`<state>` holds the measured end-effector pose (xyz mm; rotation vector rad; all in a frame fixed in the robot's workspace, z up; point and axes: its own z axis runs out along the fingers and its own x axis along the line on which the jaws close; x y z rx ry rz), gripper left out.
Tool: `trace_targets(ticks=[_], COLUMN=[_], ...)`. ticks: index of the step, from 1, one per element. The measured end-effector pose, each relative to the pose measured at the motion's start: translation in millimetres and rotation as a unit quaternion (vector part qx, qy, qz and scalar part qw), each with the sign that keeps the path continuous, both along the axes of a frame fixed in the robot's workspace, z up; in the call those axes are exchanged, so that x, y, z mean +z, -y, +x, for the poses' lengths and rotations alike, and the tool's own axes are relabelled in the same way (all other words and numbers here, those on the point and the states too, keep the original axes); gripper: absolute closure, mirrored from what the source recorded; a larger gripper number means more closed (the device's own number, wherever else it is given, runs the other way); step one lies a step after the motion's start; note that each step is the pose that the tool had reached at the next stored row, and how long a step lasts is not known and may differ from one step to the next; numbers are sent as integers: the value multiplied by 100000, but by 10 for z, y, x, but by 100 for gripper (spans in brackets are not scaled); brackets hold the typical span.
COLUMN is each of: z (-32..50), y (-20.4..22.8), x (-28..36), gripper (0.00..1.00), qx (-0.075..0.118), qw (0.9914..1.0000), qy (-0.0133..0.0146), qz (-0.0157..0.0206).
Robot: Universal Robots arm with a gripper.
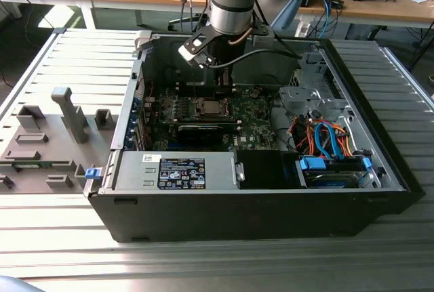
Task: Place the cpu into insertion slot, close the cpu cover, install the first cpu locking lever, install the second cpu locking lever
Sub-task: 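Close the cpu cover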
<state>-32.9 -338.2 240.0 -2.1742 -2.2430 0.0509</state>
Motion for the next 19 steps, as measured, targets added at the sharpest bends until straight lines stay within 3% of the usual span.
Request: trace_targets(ticks=[19], z=[-24], y=[10], x=[-53], gripper=[89], qx=[-1], qw=[100000], qy=[-5], qz=[-2])
